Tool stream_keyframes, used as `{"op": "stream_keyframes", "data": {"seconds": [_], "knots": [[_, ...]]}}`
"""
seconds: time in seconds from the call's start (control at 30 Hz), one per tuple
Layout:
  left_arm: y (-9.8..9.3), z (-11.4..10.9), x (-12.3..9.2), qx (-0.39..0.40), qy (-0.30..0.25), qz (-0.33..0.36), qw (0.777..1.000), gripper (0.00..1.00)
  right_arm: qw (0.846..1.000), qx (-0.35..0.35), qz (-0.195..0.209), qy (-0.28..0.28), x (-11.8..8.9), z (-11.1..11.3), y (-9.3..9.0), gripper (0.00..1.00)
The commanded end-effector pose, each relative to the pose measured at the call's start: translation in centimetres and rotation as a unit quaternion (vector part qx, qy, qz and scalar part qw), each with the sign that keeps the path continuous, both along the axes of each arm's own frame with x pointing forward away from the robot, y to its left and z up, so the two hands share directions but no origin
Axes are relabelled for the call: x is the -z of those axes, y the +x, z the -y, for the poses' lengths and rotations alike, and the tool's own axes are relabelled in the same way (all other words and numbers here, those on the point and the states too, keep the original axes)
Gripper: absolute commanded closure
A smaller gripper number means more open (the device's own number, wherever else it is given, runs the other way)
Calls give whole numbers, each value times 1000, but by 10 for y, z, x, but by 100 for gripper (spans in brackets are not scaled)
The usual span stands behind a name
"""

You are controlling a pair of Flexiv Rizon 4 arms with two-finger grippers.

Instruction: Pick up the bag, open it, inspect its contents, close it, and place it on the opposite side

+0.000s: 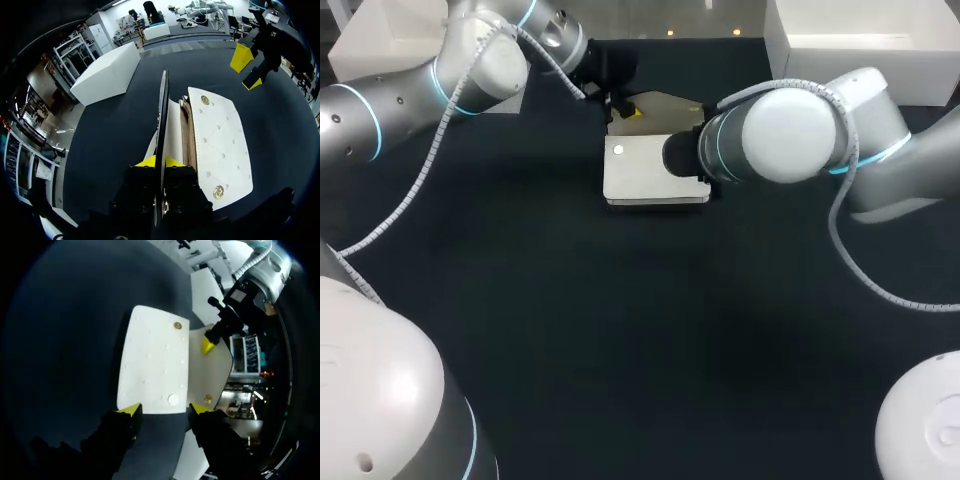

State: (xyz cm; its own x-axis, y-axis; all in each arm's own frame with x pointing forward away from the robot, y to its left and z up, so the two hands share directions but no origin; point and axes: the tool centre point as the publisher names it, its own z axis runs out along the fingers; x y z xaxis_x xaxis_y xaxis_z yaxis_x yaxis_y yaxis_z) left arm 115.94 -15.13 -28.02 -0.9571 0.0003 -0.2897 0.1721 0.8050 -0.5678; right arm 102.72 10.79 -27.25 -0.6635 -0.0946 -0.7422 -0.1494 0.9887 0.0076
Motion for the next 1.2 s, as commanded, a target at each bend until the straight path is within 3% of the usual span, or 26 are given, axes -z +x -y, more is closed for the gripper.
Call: {"op": "stream_keyframes", "data": {"seconds": [0.03, 0.1, 0.17, 0.43, 0.87, 1.2], "knots": [[-8, -3, -19, 5, 3, 4, 1000, 100, 1000, 2, -18, -11, -13, -2, 4, 62], [-10, -2, -24, 8, 4, 6, 1000, 100, 1000, 5, -21, -16, -17, -2, 7, 71], [-11, -2, -29, 9, 4, 7, 1000, 100, 1000, 8, -22, -21, -22, -2, 9, 100], [-16, -3, -48, 9, 13, 13, 1000, 100, 999, 31, -11, -26, -42, 0, 16, 100], [-18, -4, -49, 13, 8, 4, 1000, 100, 999, 31, -11, -26, -42, 0, 16, 100], [-30, 0, -63, 14, 10, -9, 1000, 100, 1000, 11, 2, -1, -45, -10, 51, 100]]}}
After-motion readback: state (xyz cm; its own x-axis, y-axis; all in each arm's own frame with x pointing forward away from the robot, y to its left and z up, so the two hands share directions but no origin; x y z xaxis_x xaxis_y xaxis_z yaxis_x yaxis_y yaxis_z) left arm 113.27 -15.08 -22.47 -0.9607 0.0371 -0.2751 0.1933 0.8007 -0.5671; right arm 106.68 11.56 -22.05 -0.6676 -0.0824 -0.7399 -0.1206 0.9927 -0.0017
